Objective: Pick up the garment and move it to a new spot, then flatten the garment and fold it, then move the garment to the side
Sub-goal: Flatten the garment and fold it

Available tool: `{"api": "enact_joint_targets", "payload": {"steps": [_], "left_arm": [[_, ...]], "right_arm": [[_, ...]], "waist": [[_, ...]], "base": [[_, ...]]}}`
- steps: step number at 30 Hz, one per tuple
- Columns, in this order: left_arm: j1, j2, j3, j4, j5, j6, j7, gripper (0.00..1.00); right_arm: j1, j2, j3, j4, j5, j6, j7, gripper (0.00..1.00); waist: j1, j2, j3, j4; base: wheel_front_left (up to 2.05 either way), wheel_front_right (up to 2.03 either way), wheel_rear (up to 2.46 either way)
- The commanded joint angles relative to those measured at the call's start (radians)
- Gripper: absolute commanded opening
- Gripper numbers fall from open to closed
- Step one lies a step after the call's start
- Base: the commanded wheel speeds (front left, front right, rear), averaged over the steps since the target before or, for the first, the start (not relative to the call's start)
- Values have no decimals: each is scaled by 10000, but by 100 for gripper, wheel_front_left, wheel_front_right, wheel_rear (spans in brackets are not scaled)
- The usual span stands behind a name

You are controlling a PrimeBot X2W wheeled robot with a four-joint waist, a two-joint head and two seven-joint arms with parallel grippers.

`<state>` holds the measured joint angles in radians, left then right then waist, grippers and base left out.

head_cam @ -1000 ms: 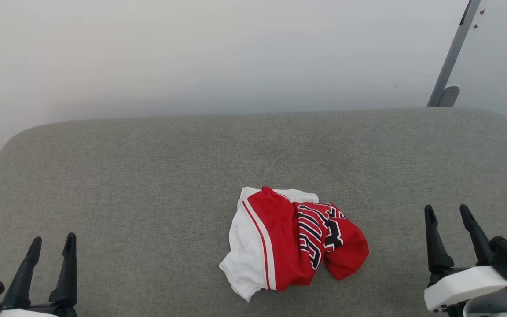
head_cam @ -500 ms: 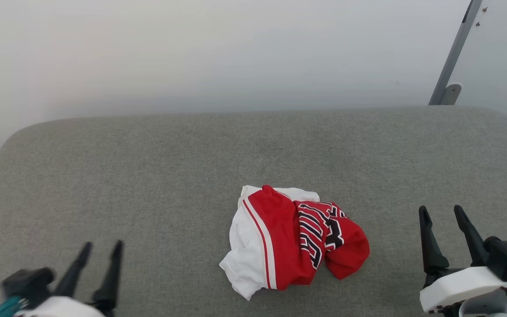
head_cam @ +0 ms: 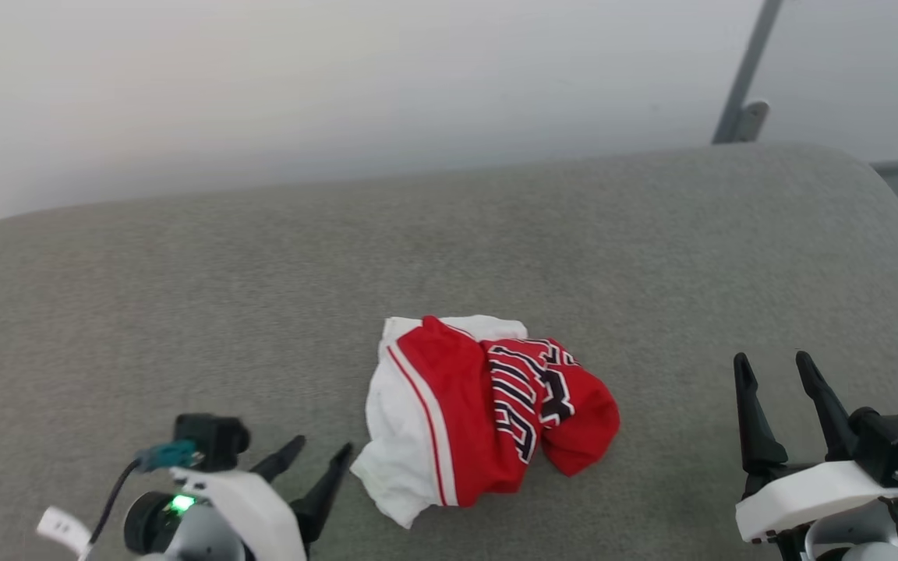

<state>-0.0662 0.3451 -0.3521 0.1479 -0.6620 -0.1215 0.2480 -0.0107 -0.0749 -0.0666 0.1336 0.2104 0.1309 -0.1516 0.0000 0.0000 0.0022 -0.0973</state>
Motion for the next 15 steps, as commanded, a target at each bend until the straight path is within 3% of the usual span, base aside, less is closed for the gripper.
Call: {"api": "enact_joint_targets", "payload": {"steps": [1, 8, 15], "left_arm": [[-258, -16, -60, 3, -52, 90, 280, 100], [-937, 76, -500, 334, 315, 477, 1500, 100], [-1686, 66, -1073, 1558, 884, 827, 2470, 100]], "right_arm": [[-108, 38, 36, 23, 3, -3, -106, 100], [-320, 121, 144, 196, -1, -3, -282, 100], [-645, 199, 291, 431, 67, -3, -486, 100]], "waist": [[0, 0, 199, -233], [0, 0, 629, -718], [0, 0, 1123, -1106]], "base": [[0, 0, 0], [0, 0, 0], [0, 0, 0]]}}
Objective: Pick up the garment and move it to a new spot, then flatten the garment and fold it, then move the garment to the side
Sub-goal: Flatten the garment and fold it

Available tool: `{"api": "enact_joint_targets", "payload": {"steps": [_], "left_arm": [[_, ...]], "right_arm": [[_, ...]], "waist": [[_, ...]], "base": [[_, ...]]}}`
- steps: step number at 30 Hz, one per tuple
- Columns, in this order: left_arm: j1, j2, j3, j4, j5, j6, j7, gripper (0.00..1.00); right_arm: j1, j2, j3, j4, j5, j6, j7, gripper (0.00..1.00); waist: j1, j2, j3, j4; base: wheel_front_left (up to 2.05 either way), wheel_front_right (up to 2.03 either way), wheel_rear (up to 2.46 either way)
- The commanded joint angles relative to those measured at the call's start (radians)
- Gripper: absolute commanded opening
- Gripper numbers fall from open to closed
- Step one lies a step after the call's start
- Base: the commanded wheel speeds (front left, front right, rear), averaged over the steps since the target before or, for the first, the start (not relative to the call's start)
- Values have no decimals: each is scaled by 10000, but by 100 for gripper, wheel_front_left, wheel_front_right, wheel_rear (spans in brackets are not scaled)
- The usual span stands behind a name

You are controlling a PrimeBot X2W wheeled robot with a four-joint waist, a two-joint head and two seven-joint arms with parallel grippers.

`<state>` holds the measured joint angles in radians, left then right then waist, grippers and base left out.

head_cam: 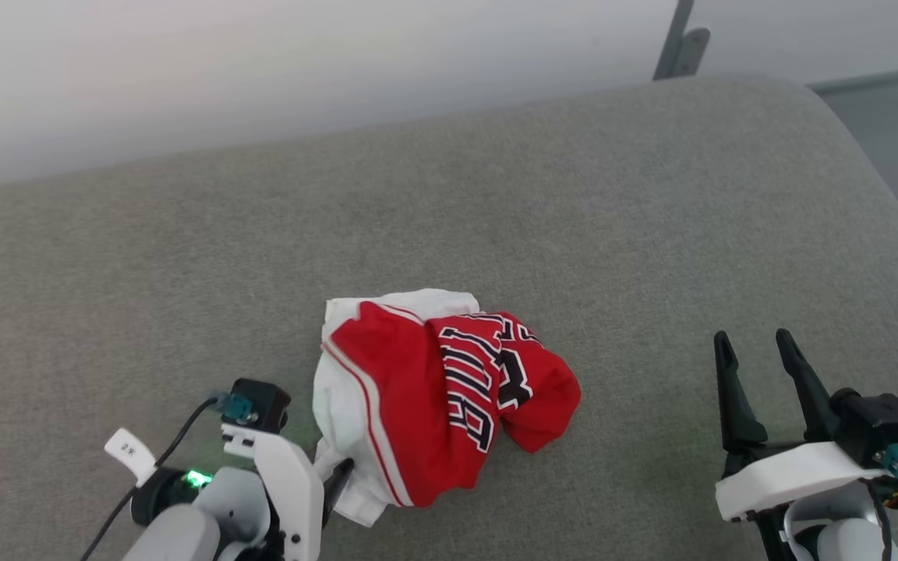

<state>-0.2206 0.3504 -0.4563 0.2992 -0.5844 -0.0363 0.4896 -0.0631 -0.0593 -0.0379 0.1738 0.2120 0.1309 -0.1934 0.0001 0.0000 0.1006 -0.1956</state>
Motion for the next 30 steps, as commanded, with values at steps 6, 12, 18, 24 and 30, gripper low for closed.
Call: {"api": "enact_joint_targets", "payload": {"steps": [6, 12, 18, 24, 30], "left_arm": [[-573, -187, -537, 1243, 368, 31, 685, 53], [-750, -284, -618, 1537, 159, -138, 821, 0], [-712, 260, -10, 952, -29, 131, 439, 0], [-274, 1322, 908, -304, -81, 806, 350, 0], [565, 2487, 1855, -1005, 0, 1794, 555, 0]], "right_arm": [[-312, 73, 48, 246, -14, -3, -220, 100], [-333, 88, -7, 392, -113, -3, -319, 100], [-286, 88, -102, 459, -186, -3, -369, 100], [-126, 77, -121, 397, -248, -3, -253, 100], [-73, 48, -74, 264, -316, -3, -115, 100]], "waist": [[-1, 0, 363, -200], [-1, 0, 349, -39], [-1, 0, 143, 301], [-1, 0, -49, 717], [-1, 0, -142, 1051]], "base": [[0, 0, 0], [0, 0, 0], [0, 0, 0], [0, 0, 0], [0, 0, 0]]}}
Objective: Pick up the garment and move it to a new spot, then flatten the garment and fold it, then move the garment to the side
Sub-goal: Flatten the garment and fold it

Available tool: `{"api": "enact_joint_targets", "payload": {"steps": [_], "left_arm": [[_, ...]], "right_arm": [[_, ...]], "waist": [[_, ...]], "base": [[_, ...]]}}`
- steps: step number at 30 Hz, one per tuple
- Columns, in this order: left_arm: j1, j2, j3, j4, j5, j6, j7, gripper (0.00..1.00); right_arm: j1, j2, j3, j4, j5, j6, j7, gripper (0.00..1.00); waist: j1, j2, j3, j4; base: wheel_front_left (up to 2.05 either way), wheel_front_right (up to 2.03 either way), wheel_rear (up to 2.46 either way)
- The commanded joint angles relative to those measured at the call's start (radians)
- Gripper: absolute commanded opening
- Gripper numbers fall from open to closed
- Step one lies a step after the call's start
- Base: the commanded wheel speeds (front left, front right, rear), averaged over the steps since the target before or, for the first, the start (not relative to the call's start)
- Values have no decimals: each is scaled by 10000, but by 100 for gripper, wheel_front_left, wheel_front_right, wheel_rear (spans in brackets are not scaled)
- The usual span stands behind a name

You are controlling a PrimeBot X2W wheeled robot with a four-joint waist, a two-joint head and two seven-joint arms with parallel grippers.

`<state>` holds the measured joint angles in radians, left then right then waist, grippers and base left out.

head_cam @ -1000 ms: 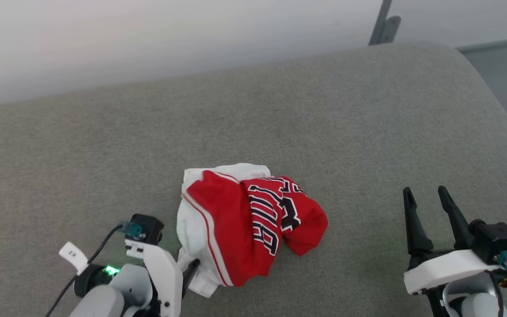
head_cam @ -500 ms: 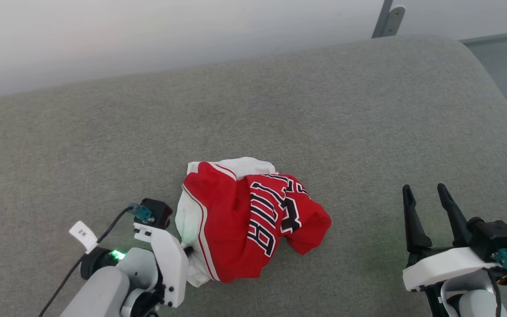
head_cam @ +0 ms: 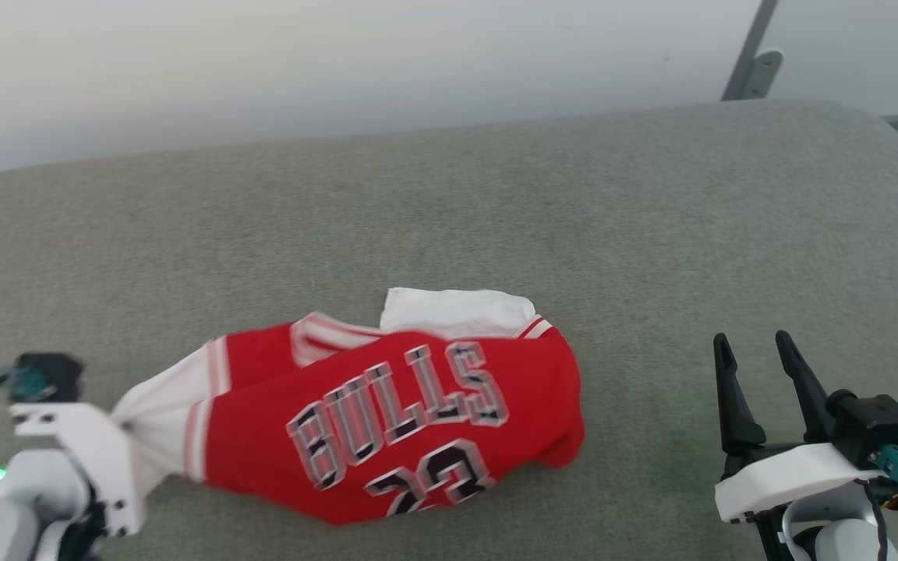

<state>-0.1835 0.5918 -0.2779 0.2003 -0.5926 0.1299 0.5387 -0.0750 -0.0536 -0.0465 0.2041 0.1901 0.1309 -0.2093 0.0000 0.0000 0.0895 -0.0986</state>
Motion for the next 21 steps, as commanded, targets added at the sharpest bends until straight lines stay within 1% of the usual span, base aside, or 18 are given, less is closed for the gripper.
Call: {"api": "enact_joint_targets", "payload": {"steps": [1, 3, 6, 8, 10, 11, 12, 13, 14, 15, 21], "left_arm": [[333, 155, 185, -32, 37, 251, 81, 0], [557, 200, 370, 55, -134, 392, 90, 0], [760, 218, 384, 276, -250, 439, 163, 0], [812, 85, 372, 545, -356, 391, 150, 0], [774, -35, 274, 845, -433, 238, 81, 0], [682, -181, 313, 972, -551, 197, -16, 0], [593, -254, 323, 1084, -591, 145, -106, 13], [527, -293, 288, 1176, -580, 87, -211, 38], [451, -367, 270, 1227, -593, -1, -345, 66], [383, -440, 297, 1241, -622, -81, -548, 100], [120, -634, 517, 1002, -448, -433, -2097, 100]], "right_arm": [[56, -11, 12, -69, -92, -3, 67, 100], [57, -17, 20, -128, -103, -3, 99, 100], [39, -15, 55, -163, -104, -3, 147, 100], [-2, -15, 100, -187, -64, -3, 166, 100], [-85, -45, 176, -181, 5, -3, 209, 100], [-124, -57, 239, -189, 24, -3, 224, 100], [-160, -72, 293, -198, 18, -3, 253, 100], [-192, -90, 336, -201, 42, -3, 280, 100], [-229, -130, 386, -203, 61, -3, 302, 100], [-297, -166, 463, -201, 67, -3, 342, 100], [-734, -379, 909, -93, 239, -3, 654, 100]], "waist": [[0, 0, -38, 133], [0, 0, -44, 224], [0, 0, -32, 300], [0, 0, -6, 383], [0, 0, 27, 456], [0, 0, 47, 500], [0, 0, 68, 545], [0, 0, 87, 598], [0, 0, 100, 659], [0, 0, 113, 721], [0, 0, 124, 1196]], "base": [[0, 0, 0], [0, 0, 0], [0, 0, 0], [0, 0, 0], [0, 0, 0], [0, 0, 0], [0, 0, 0], [0, 0, 0], [0, 0, 0], [0, 0, 0], [0, 0, 0]]}}
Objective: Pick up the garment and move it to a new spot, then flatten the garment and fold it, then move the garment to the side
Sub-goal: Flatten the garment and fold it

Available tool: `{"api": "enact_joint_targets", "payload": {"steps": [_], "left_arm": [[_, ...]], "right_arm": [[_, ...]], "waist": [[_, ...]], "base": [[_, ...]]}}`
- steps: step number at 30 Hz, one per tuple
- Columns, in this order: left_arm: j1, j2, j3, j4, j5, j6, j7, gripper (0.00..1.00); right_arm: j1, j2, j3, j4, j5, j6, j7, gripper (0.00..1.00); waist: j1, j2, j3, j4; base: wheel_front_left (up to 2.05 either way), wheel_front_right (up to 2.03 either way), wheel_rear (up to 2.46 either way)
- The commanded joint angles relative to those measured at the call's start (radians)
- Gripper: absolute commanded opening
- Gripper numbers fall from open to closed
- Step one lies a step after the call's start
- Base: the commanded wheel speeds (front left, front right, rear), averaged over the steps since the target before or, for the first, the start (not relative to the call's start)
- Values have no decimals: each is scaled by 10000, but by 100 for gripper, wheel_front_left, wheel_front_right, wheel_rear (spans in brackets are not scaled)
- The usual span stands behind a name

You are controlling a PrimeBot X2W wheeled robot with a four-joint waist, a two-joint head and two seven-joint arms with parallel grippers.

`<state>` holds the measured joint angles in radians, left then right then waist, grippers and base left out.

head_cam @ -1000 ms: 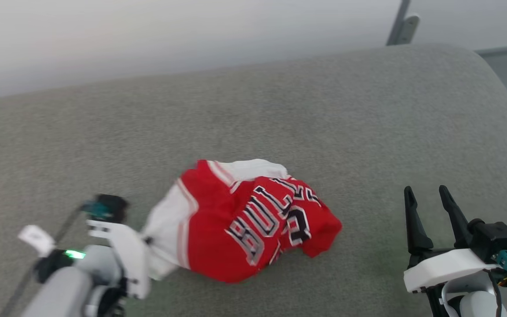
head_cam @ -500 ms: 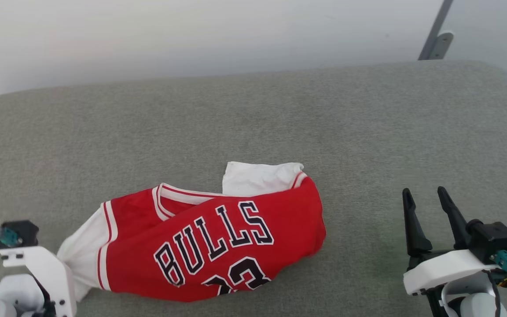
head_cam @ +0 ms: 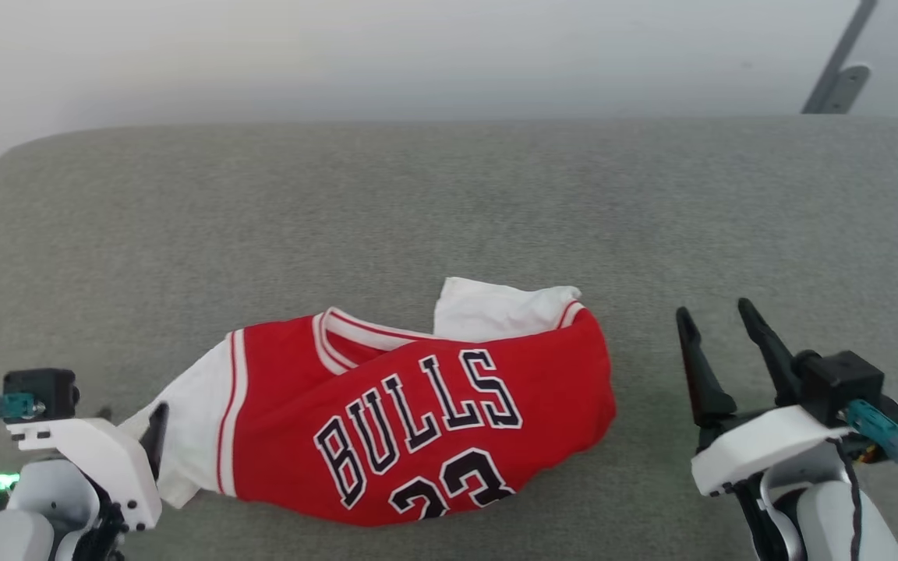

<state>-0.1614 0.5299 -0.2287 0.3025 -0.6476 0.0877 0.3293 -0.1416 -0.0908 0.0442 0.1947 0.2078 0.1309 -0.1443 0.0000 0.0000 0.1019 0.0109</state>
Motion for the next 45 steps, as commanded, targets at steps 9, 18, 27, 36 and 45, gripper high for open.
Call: {"api": "enact_joint_targets", "payload": {"steps": [9, 18, 27, 36, 45], "left_arm": [[61, -263, 103, -887, 541, -219, -2211, 100], [675, -569, 258, -1664, 649, -88, -3648, 100], [1041, -842, 405, -1907, 442, -68, -4360, 100], [1471, -951, 646, -2121, 228, 91, -4771, 100], [1800, -970, 740, -2302, 84, 195, -4885, 100]], "right_arm": [[-661, -696, 1154, 583, 966, -3, 1870, 100], [-1243, -1498, 2369, 1596, 1797, -3, 4801, 100], [-1857, -1936, 2811, 2274, 2391, -5, 5215, 0], [-1772, -2794, 1298, 2183, 2580, -5, 5214, 0], [-1205, -3251, -213, 1088, 1795, -5, 5437, 0]], "waist": [[0, 0, -53, 1095], [0, 0, -73, 1938], [0, 0, -62, 2133], [0, 0, -182, 1828], [0, 0, -255, 1568]], "base": [[0, 0, 0], [0, 0, 0], [0, 0, 0], [0, 0, 0], [0, 0, 0]]}}
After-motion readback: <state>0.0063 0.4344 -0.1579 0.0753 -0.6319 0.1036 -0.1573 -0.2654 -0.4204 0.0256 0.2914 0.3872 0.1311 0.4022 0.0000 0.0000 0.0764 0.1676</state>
